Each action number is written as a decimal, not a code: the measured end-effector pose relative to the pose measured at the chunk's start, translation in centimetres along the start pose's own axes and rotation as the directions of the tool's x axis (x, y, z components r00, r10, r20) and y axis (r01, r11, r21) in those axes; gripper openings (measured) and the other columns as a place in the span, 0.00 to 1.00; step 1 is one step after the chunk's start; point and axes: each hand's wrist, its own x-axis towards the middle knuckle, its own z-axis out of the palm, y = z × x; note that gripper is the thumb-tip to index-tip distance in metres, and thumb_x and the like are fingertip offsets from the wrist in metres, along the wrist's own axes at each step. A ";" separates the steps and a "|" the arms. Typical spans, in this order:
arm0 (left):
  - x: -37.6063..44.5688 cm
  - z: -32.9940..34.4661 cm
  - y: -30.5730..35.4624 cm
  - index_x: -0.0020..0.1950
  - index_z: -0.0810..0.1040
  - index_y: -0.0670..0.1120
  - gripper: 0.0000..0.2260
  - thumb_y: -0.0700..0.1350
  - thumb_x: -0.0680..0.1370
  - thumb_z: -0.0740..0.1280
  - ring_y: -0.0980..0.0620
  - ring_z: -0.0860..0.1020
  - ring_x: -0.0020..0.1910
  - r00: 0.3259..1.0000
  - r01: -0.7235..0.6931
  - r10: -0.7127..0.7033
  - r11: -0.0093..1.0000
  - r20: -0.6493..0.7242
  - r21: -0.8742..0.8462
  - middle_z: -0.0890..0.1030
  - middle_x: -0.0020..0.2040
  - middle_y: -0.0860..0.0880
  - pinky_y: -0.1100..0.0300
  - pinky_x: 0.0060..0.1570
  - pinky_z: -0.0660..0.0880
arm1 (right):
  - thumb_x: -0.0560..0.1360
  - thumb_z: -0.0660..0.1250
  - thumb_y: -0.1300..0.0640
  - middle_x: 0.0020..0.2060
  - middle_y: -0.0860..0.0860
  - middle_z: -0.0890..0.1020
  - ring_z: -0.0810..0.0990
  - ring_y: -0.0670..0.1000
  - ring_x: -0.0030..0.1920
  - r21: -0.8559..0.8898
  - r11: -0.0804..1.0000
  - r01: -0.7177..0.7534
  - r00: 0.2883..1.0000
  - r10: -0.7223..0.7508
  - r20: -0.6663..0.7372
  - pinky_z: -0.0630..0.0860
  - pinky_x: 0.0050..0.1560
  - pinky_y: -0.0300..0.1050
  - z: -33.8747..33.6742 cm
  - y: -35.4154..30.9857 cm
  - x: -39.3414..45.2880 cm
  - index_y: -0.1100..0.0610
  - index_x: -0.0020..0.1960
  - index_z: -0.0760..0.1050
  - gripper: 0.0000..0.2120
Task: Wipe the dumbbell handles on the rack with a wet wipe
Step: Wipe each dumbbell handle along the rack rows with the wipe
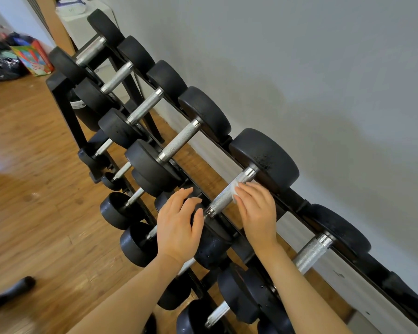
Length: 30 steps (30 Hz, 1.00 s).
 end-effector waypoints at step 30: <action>0.1 0.0 0.0 0.58 0.82 0.45 0.19 0.52 0.81 0.55 0.47 0.73 0.66 1.000 -0.009 0.009 1.000 0.007 -0.002 0.78 0.64 0.48 0.48 0.64 0.71 | 0.77 0.66 0.58 0.52 0.56 0.80 0.74 0.49 0.53 0.147 0.973 -0.179 0.984 0.180 0.009 0.74 0.53 0.36 -0.3 -1.1 0.4 0.64 0.57 0.81 0.13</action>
